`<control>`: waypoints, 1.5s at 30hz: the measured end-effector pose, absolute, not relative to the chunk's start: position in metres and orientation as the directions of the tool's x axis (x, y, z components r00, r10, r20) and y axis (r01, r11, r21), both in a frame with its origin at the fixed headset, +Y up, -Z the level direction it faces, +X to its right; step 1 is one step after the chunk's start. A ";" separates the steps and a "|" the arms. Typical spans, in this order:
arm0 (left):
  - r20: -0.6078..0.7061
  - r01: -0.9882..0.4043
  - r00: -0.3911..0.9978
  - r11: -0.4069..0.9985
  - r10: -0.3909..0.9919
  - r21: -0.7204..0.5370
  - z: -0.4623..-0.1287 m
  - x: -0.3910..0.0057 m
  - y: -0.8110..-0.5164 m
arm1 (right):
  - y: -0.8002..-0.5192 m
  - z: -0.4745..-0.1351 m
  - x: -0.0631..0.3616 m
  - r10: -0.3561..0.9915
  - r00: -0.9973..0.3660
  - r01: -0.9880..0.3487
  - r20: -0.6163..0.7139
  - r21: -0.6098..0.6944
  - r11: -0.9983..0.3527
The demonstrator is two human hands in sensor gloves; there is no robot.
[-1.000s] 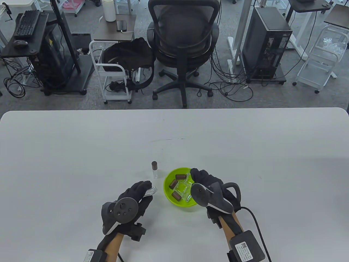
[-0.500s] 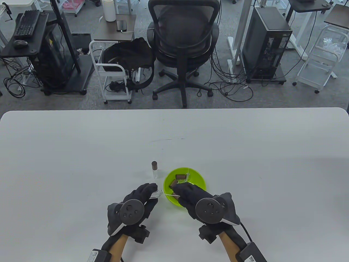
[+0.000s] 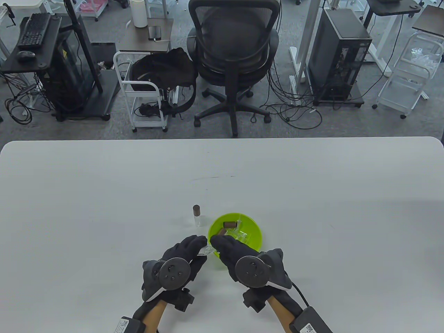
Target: Assemble perfume bottles from components
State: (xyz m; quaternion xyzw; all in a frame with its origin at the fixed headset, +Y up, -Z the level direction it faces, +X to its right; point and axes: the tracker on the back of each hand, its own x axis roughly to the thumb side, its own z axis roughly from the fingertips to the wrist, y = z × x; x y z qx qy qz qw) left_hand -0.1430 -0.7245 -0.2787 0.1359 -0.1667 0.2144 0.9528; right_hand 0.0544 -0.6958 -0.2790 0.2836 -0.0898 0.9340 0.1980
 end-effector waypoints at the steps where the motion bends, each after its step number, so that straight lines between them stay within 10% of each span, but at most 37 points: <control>1: 0.390 -0.460 0.846 0.868 0.364 0.186 -0.278 -0.140 -0.724 | -0.697 -0.279 0.053 0.314 -0.767 -0.417 0.559 -0.062 -0.907; 11: 0.441 -0.471 0.831 0.851 0.340 0.232 -0.272 -0.125 -0.720 | -0.701 -0.278 0.049 0.203 -0.841 -0.335 0.502 -0.187 -0.923; 22: 0.419 -0.465 0.841 0.854 0.343 0.235 -0.276 -0.132 -0.721 | -0.703 -0.289 0.055 0.429 -0.746 -0.431 0.509 0.122 -0.894; 37: 0.469 -0.475 0.823 0.842 0.321 0.256 -0.269 -0.122 -0.715 | -0.701 -0.283 0.052 0.365 -0.838 -0.462 0.405 -0.171 -0.870; 45: 0.445 -0.470 0.832 0.847 0.332 0.247 -0.273 -0.128 -0.717 | -0.701 -0.290 0.060 0.531 -0.707 -0.544 0.467 0.122 -0.830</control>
